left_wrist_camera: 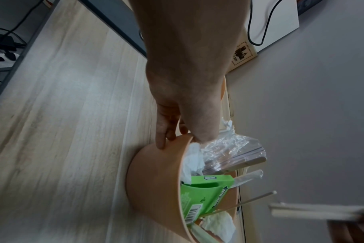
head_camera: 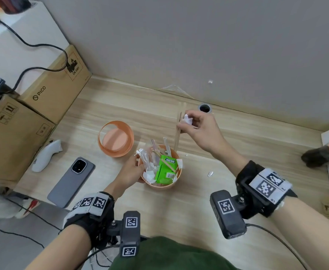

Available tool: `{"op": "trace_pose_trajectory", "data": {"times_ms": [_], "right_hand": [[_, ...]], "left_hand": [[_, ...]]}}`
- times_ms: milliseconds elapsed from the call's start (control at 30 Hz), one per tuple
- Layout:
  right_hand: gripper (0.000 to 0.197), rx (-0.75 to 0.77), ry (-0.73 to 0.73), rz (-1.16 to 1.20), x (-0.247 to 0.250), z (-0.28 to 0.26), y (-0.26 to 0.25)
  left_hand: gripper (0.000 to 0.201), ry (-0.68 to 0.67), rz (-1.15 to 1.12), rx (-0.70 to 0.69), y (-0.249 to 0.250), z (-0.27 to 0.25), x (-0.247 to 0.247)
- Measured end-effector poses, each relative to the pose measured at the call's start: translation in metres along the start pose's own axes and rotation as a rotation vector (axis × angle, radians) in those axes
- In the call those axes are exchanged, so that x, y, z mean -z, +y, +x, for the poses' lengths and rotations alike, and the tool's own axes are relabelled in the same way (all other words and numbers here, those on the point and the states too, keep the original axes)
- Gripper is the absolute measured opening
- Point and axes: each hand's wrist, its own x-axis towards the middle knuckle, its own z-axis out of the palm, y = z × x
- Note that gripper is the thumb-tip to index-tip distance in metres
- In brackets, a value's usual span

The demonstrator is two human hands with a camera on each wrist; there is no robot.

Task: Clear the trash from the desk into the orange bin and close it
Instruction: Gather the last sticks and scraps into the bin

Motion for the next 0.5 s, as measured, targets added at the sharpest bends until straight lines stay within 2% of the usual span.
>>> {"op": "trace_pose_trajectory", "data": {"times_ms": [267, 333, 433, 500], "right_hand": [[0.020, 0.080, -0.102, -0.441, -0.036, -0.019, 0.048], [0.019, 0.091, -0.107, -0.488, -0.040, -0.022, 0.053], [0.014, 0.105, -0.187, -0.691, -0.039, -0.020, 0.056], [0.019, 0.076, -0.257, -0.655, -0.035, -0.020, 0.054]], "left_hand": [[0.023, -0.034, 0.016, 0.015, -0.001, 0.002, 0.005], [0.024, -0.039, 0.010, 0.020, -0.002, 0.003, 0.006], [0.024, -0.040, 0.012, 0.027, -0.005, 0.004, 0.008], [0.025, -0.040, 0.012, 0.032, -0.007, 0.005, 0.009]]}}
